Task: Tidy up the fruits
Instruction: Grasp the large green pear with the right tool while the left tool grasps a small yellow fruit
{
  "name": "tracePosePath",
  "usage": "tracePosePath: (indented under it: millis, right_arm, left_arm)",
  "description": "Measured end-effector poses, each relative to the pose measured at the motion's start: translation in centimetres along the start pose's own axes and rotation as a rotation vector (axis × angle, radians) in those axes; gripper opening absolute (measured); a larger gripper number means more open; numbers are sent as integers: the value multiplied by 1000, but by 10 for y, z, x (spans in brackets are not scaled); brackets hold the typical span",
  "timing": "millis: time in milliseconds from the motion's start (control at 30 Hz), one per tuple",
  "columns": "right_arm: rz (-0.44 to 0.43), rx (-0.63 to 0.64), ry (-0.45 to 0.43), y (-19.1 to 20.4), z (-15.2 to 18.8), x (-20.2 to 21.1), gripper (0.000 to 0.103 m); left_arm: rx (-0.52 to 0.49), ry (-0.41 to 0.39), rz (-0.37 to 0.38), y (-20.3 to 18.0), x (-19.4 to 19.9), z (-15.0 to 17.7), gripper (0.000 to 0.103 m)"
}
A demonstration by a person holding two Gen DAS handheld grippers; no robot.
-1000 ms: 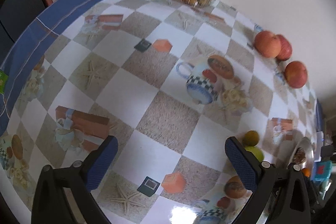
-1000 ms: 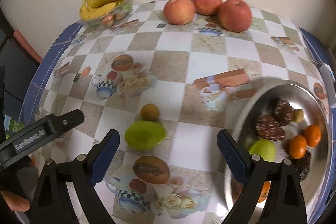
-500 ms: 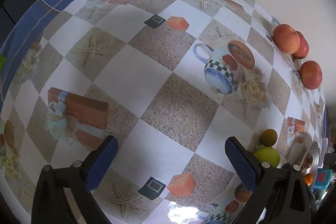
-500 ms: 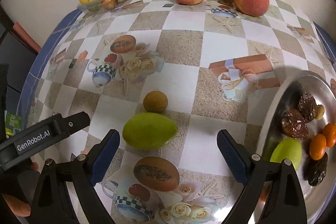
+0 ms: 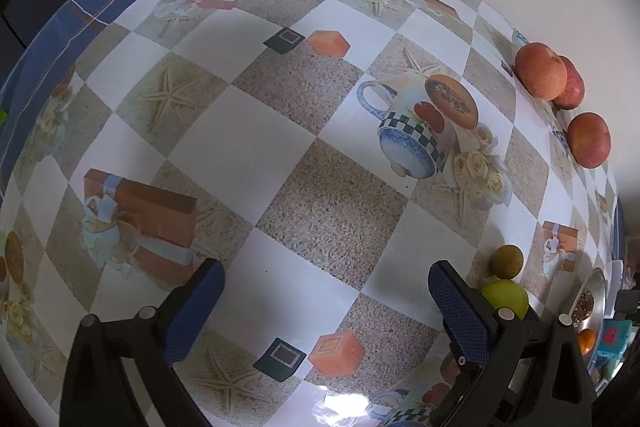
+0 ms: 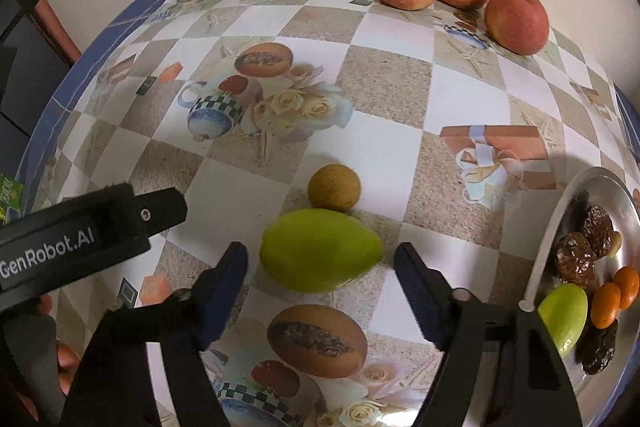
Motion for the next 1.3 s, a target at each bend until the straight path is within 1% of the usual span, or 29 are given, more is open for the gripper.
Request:
tracePosePath:
  millis: [33, 100, 167, 367, 467, 800, 967, 1033, 1133, 1233, 1300]
  right_arm:
    - [-3, 4, -1, 2, 0, 0, 74]
    - [4, 13, -2, 4, 0, -1, 65]
    - [15, 24, -1, 5, 0, -2, 64]
    - [19, 20, -8, 4, 1, -2, 62]
    - [38, 31, -8, 4, 1, -2, 57]
    - [24, 14, -9, 1, 1, 0, 57]
    - [-17, -11, -11, 1, 2, 3, 57]
    - [-34, -19, -17, 1, 2, 7, 57]
    - [-52, -31, -37, -2, 0, 16, 57]
    - [-35, -31, -70, -5, -3, 29, 57]
    - [-17, -36, -93, -9, -5, 39, 57]
  left_arm:
    - [1, -1, 2, 0, 0, 0, 103]
    - [2, -2, 5, -1, 0, -1, 103]
    - [-2, -3, 4, -2, 0, 0, 103]
    - [-13, -5, 1, -3, 0, 0, 103]
    - [-14, -6, 0, -4, -1, -1, 103]
    - [-19, -12, 3, -7, 0, -1, 103]
    - [-22, -20, 15, -10, 2, -2, 103]
    - [-21, -24, 29, -11, 4, -2, 103]
    - [-26, -40, 71, -17, 7, -3, 103]
    - [-35, -81, 110, -24, 13, -5, 103]
    - [-45, -89, 139, -28, 15, -7, 103]
Point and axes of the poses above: each gripper's, at about its wrist camera, not at the fingertips, and x roughly against the way its jaws point, y to its left, z to its underside, the point moved 1 cm from there along -x, roughly the way its jaws point, and after that the axes turned 13 degrees about -z, right-handed, at the moved point
